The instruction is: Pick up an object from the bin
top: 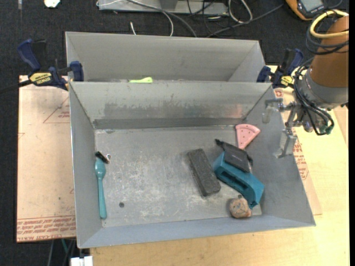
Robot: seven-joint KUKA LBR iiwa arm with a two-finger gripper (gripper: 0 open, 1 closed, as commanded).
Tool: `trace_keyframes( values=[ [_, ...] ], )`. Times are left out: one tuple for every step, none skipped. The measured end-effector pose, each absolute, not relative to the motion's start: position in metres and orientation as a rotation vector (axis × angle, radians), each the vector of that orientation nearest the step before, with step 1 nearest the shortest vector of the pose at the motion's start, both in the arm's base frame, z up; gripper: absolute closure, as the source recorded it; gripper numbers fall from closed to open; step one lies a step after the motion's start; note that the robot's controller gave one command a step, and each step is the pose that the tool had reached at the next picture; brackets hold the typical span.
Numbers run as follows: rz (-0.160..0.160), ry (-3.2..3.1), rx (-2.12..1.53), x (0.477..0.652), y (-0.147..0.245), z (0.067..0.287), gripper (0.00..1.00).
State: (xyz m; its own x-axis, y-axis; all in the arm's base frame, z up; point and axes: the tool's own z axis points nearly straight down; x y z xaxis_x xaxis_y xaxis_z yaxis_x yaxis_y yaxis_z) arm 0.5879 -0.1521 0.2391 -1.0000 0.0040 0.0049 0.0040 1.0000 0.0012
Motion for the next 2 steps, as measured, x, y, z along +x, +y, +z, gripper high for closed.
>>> trace_keyframes(
  values=[
    [0.001,-3.144,-0.001,0.589,-0.151,0.244,0.00],
    [0.000,-3.144,0.045,0.557,-0.123,0.172,0.00]
  ],
)
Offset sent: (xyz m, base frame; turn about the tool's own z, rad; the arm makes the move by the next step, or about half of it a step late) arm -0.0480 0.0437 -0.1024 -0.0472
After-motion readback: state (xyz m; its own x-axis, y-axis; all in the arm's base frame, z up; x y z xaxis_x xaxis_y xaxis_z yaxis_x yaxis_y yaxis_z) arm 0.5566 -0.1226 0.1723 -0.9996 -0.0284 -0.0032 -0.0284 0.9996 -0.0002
